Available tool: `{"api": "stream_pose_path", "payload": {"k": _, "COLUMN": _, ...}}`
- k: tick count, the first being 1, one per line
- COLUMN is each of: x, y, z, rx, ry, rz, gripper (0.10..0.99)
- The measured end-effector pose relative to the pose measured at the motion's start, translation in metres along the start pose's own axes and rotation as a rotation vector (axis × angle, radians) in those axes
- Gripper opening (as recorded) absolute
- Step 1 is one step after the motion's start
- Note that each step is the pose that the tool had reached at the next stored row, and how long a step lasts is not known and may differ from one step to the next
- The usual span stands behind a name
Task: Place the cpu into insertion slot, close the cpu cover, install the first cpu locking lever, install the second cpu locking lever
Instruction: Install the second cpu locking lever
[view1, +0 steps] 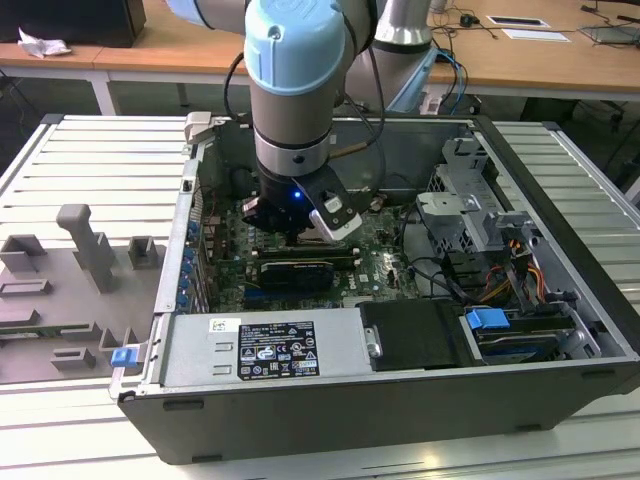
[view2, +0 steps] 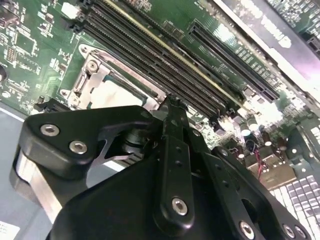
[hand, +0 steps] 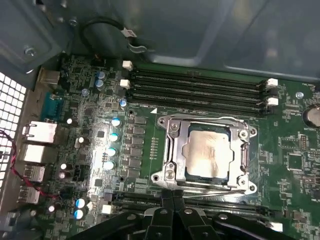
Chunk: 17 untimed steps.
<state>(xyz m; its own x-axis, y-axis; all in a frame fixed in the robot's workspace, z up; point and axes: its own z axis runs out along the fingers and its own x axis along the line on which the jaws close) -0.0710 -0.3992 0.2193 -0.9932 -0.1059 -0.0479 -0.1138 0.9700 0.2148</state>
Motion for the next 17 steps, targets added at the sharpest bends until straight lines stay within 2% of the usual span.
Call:
{"api": "stream_pose_path", "payload": {"k": 4, "x": 0.0009, "y": -0.0017, "z": 0.0077, "rx": -0.005, "ry": -0.0004, "rz": 0.0, "gripper": 0.106}}
{"api": "stream_pose_path", "payload": {"k": 5, "x": 0.0059, "y": -0.0016, "z": 0.0089, "rx": -0.014, "ry": -0.0016, "rz": 0.0, "gripper": 0.106}}
{"api": "stream_pose_path", "payload": {"k": 6, "x": 0.0075, "y": -0.0024, "z": 0.01, "rx": -0.024, "ry": -0.0028, "rz": 0.0, "gripper": 0.106}}
{"api": "stream_pose_path", "payload": {"k": 9, "x": 0.0078, "y": -0.0029, "z": 0.0122, "rx": -0.038, "ry": -0.0044, "rz": 0.001, "gripper": 0.106}}
{"api": "stream_pose_path", "payload": {"k": 11, "x": 0.0081, "y": -0.0042, "z": 0.0146, "rx": -0.051, "ry": -0.006, "rz": 0.001, "gripper": 0.106}}
{"api": "stream_pose_path", "payload": {"k": 13, "x": 0.0091, "y": -0.0052, "z": 0.0161, "rx": -0.058, "ry": -0.0071, "rz": 0.001, "gripper": 0.106}}
{"api": "stream_pose_path", "payload": {"k": 17, "x": 0.0113, "y": -0.0058, "z": 0.019, "rx": -0.082, "ry": -0.0112, "rz": 0.001, "gripper": 0.106}}
